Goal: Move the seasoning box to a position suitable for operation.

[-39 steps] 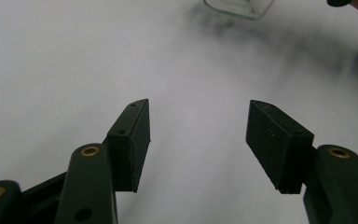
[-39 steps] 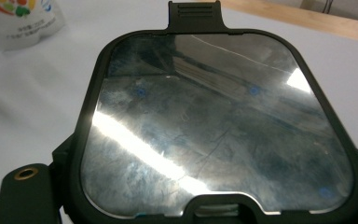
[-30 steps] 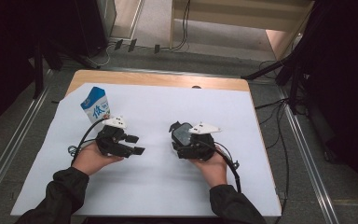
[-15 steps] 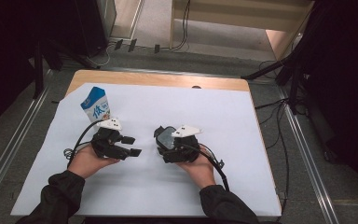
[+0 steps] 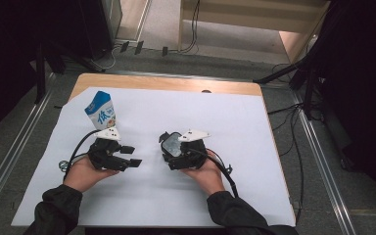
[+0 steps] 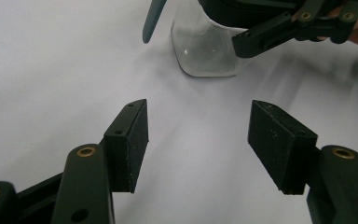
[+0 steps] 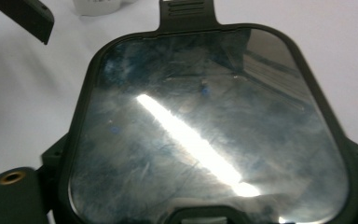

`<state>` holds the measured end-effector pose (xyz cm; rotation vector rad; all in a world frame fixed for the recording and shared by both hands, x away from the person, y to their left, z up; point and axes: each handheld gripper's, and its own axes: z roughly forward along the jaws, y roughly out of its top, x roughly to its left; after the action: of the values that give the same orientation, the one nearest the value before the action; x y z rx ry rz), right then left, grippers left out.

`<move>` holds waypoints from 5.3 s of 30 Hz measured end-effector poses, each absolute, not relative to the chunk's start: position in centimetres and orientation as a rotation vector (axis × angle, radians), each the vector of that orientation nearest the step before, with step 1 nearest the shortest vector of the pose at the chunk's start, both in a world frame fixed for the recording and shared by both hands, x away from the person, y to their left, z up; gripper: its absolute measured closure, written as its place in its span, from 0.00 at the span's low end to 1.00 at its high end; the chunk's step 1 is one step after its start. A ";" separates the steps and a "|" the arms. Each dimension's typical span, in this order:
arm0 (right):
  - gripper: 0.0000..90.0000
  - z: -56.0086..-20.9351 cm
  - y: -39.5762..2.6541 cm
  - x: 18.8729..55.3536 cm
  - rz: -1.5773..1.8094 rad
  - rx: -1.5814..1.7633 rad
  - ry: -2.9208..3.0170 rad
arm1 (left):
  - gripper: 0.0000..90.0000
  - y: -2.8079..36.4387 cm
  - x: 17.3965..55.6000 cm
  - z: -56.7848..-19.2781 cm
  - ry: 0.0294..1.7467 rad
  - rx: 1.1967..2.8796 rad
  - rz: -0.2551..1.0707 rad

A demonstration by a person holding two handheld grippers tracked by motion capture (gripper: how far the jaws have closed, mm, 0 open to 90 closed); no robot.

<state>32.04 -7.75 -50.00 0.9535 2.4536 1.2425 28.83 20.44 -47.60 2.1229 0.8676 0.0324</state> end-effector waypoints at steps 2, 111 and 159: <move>0.09 -49.6 -7.9 31.9 1.241 0.931 2.455 | 0.43 20.4 28.8 -47.6 0.866 2.125 0.034; 1.00 -48.6 -12.6 35.6 1.372 1.003 2.504 | 1.00 14.9 27.4 -48.4 0.888 2.087 0.029; 1.00 -48.7 -12.6 31.8 1.348 1.012 2.519 | 1.00 16.0 31.8 -49.1 0.914 2.110 0.012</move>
<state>31.84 -12.64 -48.75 1.0120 2.5193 1.3480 31.77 15.98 -49.12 2.1098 0.9141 0.0115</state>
